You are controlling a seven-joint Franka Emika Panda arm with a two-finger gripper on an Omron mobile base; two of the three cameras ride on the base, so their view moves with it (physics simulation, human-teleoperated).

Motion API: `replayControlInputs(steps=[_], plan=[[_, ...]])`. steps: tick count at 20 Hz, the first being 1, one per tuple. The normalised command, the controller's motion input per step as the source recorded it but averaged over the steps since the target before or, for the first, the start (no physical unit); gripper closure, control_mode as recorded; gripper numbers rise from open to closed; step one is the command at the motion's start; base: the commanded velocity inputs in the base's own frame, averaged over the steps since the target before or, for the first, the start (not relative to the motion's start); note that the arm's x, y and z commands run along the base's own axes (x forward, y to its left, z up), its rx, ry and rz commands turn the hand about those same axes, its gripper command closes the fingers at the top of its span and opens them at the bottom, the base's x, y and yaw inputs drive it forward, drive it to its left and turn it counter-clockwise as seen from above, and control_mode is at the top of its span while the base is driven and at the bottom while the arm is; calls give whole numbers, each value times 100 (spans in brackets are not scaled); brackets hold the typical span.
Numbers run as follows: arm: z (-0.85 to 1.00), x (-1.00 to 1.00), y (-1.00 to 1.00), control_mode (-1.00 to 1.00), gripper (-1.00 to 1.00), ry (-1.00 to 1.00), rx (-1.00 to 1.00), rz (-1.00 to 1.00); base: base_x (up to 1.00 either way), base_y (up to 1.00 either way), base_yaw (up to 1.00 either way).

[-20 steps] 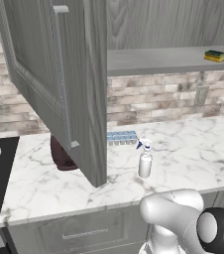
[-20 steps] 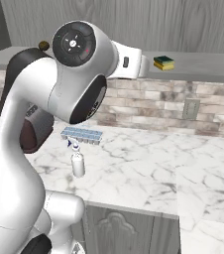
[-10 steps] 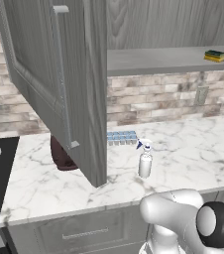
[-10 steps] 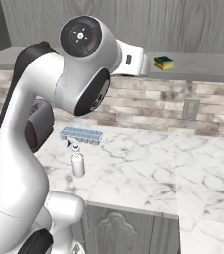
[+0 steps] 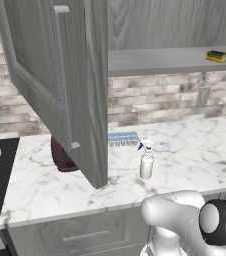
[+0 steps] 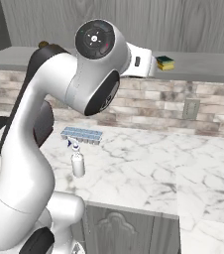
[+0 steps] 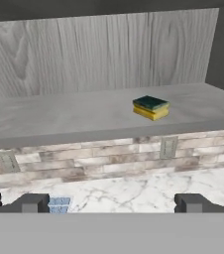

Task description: Pick the spray and sponge from the cabinet and place them on the counter.

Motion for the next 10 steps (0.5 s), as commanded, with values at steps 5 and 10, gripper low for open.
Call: replayControlInputs(steps=[5, 10], plan=[[0, 13, -15, -100, -100, 0, 0, 0, 0, 0, 0], [0, 20, -7, -100, -100, 0, 0, 0, 0, 0, 0]])
